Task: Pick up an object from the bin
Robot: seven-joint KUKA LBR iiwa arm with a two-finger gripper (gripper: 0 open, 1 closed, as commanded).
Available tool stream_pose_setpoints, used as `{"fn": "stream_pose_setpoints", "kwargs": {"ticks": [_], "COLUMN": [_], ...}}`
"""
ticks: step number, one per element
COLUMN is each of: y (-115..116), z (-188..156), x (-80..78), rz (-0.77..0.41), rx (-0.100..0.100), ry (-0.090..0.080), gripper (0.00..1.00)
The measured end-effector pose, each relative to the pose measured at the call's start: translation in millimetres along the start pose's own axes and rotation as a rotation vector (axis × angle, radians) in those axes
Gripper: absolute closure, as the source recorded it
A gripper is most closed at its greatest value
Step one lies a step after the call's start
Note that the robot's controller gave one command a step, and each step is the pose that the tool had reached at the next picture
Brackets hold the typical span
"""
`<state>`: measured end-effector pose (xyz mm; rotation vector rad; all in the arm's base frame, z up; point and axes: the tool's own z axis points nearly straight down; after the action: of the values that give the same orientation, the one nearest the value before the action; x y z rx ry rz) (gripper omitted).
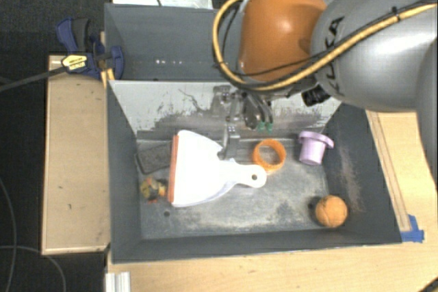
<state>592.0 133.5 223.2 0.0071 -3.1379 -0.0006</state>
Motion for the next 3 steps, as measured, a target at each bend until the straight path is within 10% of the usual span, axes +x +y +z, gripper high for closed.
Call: {"fn": "stream_pose_setpoints", "kwargs": {"ticks": [1,2,3], "y": [-0.9,-49.5,-70.9], "z": [-5.1,-65.0,-104.0], "x": [-1.0,43.2,54.3], "rz": [0.003,-0.015,0.004], "rx": [-0.001,0.000,0.001], "ry": [-0.007,0.002,-0.013], "gripper": [0.00,0.00,0.00]}}
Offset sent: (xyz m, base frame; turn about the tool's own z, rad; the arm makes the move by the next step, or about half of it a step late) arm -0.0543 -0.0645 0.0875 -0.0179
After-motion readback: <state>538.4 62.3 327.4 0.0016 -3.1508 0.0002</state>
